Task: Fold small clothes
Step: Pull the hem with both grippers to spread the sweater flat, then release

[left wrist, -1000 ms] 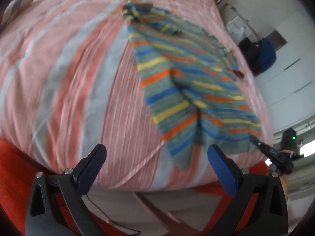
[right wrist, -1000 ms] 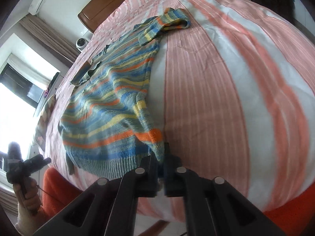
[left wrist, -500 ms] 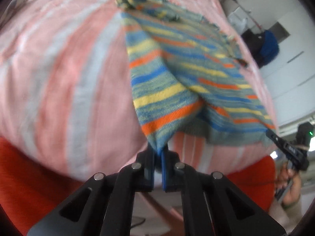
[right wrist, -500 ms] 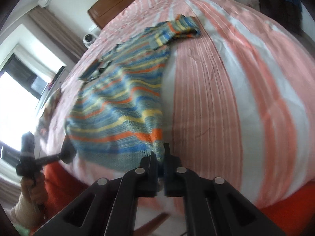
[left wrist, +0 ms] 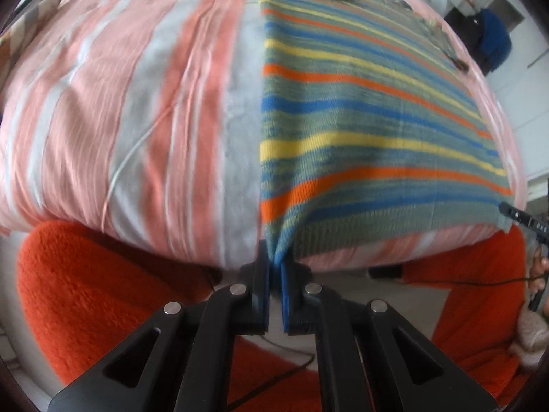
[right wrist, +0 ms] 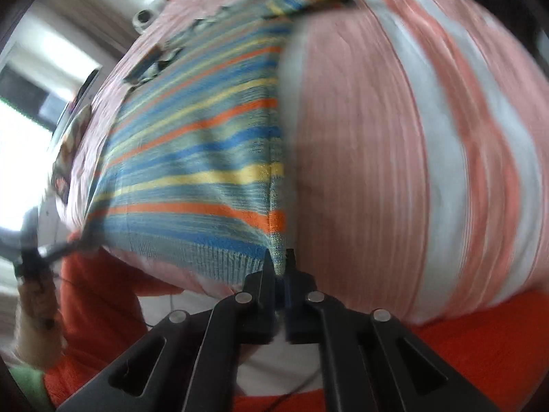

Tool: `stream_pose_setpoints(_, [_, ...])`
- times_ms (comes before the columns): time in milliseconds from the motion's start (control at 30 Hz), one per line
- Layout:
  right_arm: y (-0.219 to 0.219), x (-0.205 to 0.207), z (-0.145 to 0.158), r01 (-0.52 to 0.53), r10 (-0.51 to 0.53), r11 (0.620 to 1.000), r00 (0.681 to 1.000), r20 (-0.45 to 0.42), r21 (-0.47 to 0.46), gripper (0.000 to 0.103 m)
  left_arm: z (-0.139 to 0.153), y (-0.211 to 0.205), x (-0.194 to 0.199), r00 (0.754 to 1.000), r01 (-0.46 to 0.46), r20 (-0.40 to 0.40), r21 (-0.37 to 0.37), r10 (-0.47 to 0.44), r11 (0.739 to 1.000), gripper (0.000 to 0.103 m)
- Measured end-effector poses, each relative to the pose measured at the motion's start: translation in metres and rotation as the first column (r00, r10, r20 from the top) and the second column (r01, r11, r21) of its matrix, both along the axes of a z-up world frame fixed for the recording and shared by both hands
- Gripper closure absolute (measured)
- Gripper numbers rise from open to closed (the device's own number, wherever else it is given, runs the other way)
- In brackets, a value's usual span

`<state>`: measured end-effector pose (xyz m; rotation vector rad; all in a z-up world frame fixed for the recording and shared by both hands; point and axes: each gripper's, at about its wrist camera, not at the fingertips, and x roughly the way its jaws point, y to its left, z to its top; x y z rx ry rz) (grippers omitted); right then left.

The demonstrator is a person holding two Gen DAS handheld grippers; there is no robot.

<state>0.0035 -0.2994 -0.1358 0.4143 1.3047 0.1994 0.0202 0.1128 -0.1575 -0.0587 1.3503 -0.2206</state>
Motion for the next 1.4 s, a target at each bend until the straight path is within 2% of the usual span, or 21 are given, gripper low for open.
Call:
stream_pose_setpoints(100, [0.0, -0.002, 0.008, -0.004, 0.004, 1.0, 1.0, 0.019, -0.016, 0.1, 0.007, -0.001, 0.0, 1.0, -0.005, 0.026, 0.008, 0.005, 1.0, 0.101])
stream_pose_setpoints(167, [0.003, 0.001, 0.007, -0.017, 0.018, 0.999, 1.0, 0.021, -0.043, 0.1, 0.002, 0.002, 0.002, 1.0, -0.017, 0.022, 0.028, 0.017, 0.999, 0.101])
stream_pose_setpoints(300, [-0.001, 0.01, -0.028, -0.002, 0.0, 0.998, 1.0, -0.024, -0.064, 0.101, -0.032, 0.011, 0.013, 0.995, -0.081, -0.047, 0.05, 0.084, 0.995, 0.1])
stream_pose_setpoints(367, [-0.001, 0.01, -0.03, 0.012, -0.013, 0.998, 1.0, -0.022, -0.061, 0.101, -0.035, 0.011, 0.015, 0.992, -0.103, -0.065, 0.048, 0.106, 0.994, 0.098])
stream_pose_setpoints(433, [-0.002, 0.007, -0.026, 0.013, -0.013, 0.998, 1.0, -0.012, -0.06, 0.099, -0.036, 0.01, 0.013, 0.99, -0.103, -0.085, 0.062, 0.109, 0.993, 0.09])
stream_pose_setpoints(467, [-0.004, 0.004, -0.024, 0.017, -0.017, 0.998, 1.0, -0.012, -0.064, 0.097, -0.035, 0.014, 0.008, 0.989, -0.107, -0.091, 0.064, 0.112, 0.992, 0.087])
stream_pose_setpoints(533, [-0.01, -0.003, -0.019, 0.031, -0.033, 0.997, 0.999, -0.021, -0.07, 0.074, -0.028, 0.02, 0.0, 0.99, -0.112, -0.08, 0.088, 0.119, 0.99, 0.077])
stream_pose_setpoints(600, [-0.016, -0.008, -0.013, 0.05, -0.052, 0.996, 0.998, -0.024, -0.068, 0.065, -0.007, 0.029, -0.009, 0.991, -0.13, -0.02, 0.103, 0.132, 0.986, 0.07])
stream_pose_setpoints(633, [-0.021, -0.012, -0.005, 0.065, -0.066, 0.995, 0.998, -0.014, -0.082, 0.064, 0.006, 0.032, -0.01, 0.989, -0.145, 0.02, 0.102, 0.144, 0.984, 0.064])
stream_pose_setpoints(667, [-0.025, -0.014, 0.004, 0.073, -0.073, 0.991, 0.997, 0.003, -0.112, 0.064, 0.013, 0.036, -0.009, 0.987, -0.156, 0.05, 0.095, 0.152, 0.983, 0.059])
stream_pose_setpoints(733, [-0.028, -0.016, 0.027, 0.076, -0.063, 0.974, 0.996, 0.069, -0.212, 0.063, 0.044, 0.038, -0.006, 0.976, -0.172, 0.149, 0.063, 0.161, 0.983, 0.04])
stream_pose_setpoints(800, [-0.023, -0.01, 0.049, 0.066, -0.025, 0.956, 0.989, 0.143, -0.287, 0.062, 0.072, 0.024, 0.01, 0.956, -0.152, 0.257, 0.019, 0.142, 0.988, 0.032])
stream_pose_setpoints(867, [-0.008, 0.003, 0.069, 0.036, 0.036, 0.952, 0.974, 0.225, -0.305, 0.055, 0.08, 0.009, 0.02, 0.946, -0.109, 0.306, -0.008, 0.106, 0.994, 0.028])
stream_pose_setpoints(933, [0.011, 0.016, 0.08, 0.0, 0.083, 0.961, 0.954, 0.288, -0.276, 0.053, 0.079, -0.011, 0.036, 0.935, -0.055, 0.349, -0.022, 0.06, 0.998, 0.028])
stream_pose_setpoints(1000, [0.034, 0.032, 0.078, -0.056, 0.134, 0.971, 0.933, 0.333, -0.233, 0.053, 0.064, -0.024, 0.046, 0.931, -0.018, 0.364, -0.008, 0.02, 1.0, 0.028])
stream_pose_setpoints(1100, [0.063, 0.048, 0.051, -0.124, 0.194, 0.965, 0.929, 0.314, -0.231, 0.053, 0.026, -0.028, 0.048, 0.959, -0.029, 0.283, 0.025, 0.021, 0.999, 0.029])
stream_pose_setpoints(1167, [0.072, 0.05, 0.023, -0.164, 0.223, 0.956, 0.945, 0.239, -0.242, 0.053, 0.001, -0.027, 0.043, 0.981, -0.048, 0.191, 0.044, 0.039, 0.998, 0.031])
stream_pose_setpoints(1233, [0.07, 0.043, -0.003, -0.195, 0.235, 0.942, 0.964, 0.124, -0.272, 0.053, -0.018, -0.014, 0.028, 0.991, -0.063, 0.123, 0.103, 0.05, 0.993, 0.027])
stream_pose_setpoints(1333, [0.057, 0.019, -0.008, -0.213, 0.238, 0.935, 0.97, 0.055, -0.283, 0.053, -0.027, 0.004, 0.006, 0.998, -0.052, 0.033, 0.181, 0.046, 0.982, 0.027])
stream_pose_setpoints(1367, [0.051, 0.013, -0.009, -0.221, 0.231, 0.935, 0.973, 0.005, -0.278, 0.053, -0.031, 0.014, -0.003, 0.998, -0.052, -0.013, 0.197, 0.055, 0.979, 0.03])
stream_pose_setpoints(1400, [0.044, 0.006, -0.008, -0.226, 0.224, 0.938, 0.974, -0.037, -0.263, 0.053, -0.031, 0.02, -0.007, 0.997, -0.061, -0.027, 0.19, 0.067, 0.98, 0.036])
